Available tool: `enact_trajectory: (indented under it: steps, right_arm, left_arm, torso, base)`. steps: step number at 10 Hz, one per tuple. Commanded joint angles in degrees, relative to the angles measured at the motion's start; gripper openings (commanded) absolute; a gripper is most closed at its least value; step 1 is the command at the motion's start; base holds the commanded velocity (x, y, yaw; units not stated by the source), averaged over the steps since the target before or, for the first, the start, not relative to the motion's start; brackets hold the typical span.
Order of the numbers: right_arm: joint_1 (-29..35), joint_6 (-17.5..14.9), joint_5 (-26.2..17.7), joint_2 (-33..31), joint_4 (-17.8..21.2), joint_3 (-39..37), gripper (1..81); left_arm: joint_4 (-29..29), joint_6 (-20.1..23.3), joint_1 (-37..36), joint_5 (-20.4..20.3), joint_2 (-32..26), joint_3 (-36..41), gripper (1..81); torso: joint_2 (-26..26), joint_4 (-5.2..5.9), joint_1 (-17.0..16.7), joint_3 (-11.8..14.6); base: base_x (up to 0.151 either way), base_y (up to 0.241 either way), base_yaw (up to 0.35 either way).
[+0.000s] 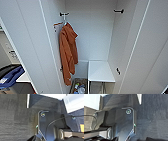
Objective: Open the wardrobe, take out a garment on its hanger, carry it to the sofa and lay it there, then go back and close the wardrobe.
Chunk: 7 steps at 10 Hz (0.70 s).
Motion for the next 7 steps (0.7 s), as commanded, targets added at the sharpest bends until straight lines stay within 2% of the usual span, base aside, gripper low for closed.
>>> enact_trajectory:
  steps: [1,3,6,7]
  right_arm:
    - [6.7,7.0,8.4,-12.0,1.3,4.8,81.1]
    - [10.8,13.6,9.3,-15.6,1.0,1.3,81.1]
    - [20.9,20.0,7.9,-16.7,0.7,-5.0,81.1]
    - [24.9,21.4,4.5,-16.8,0.5,-6.5,81.1]
  left_arm:
    - [-0.8,-8.7,-5.5,-6.5,-14.5,9.9,81.1]
    - [-0.7,-13.5,-10.6,-6.4,-21.6,11.9,81.1]
    - [-0.6,-17.9,-18.4,-5.7,-27.6,12.4,81.1]
    - [-0.6,-18.4,-21.4,-4.9,-29.2,12.4,81.1]
  torso:
    - [0.0,0.00,0.0,0.0]
    - [0.0,0.00,0.0,0.0]
    - [0.0,0.00,0.0,0.0]
    - [0.0,0.00,0.0,0.0]
  base:
    - [0.000,0.000,0.000]
    - [0.000,0.000,0.000]
    - [0.000,0.000,0.000]
    - [0.000,0.000,0.000]
